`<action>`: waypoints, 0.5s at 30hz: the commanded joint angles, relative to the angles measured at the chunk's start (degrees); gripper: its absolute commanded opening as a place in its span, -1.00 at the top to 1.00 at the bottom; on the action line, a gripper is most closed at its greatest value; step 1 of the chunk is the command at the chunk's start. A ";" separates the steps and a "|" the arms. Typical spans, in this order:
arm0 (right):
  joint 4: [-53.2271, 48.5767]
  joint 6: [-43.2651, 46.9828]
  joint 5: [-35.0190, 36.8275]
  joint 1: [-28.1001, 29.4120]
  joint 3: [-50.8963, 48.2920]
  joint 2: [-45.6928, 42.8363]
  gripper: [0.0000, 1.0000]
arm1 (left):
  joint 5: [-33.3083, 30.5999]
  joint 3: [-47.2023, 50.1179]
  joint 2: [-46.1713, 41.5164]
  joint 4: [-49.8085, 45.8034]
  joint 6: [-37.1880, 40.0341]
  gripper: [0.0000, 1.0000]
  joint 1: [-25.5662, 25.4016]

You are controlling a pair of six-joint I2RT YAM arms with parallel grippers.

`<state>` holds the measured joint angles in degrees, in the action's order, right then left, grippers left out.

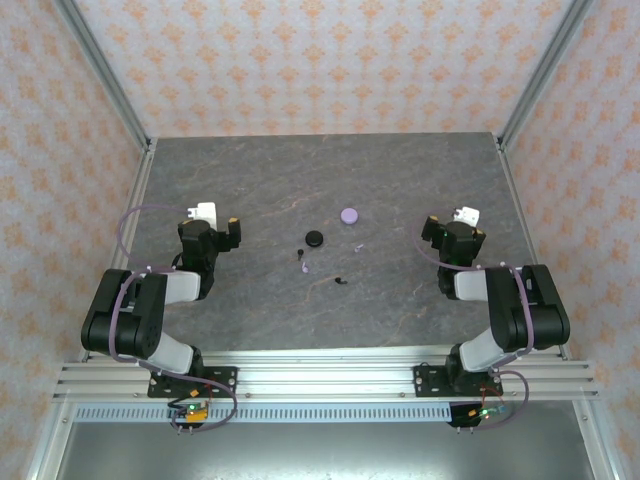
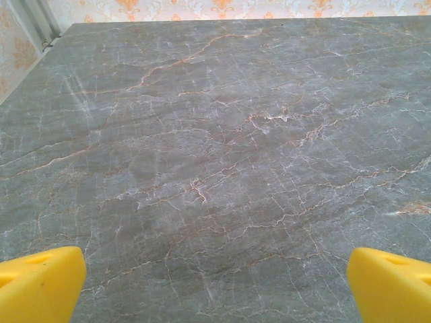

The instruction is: Insert wireless bluetooth earbuds into charging case

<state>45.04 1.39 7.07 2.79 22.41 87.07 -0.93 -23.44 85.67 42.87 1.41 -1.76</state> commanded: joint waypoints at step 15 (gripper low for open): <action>-24.10 -2.53 -1.64 -0.41 9.35 -9.83 -0.98 | -4.31 -6.44 -9.47 -19.25 -4.14 -1.00 -0.26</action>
<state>31.57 1.06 6.33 2.79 27.99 80.79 -3.42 -26.83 79.88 32.18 -0.08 -1.76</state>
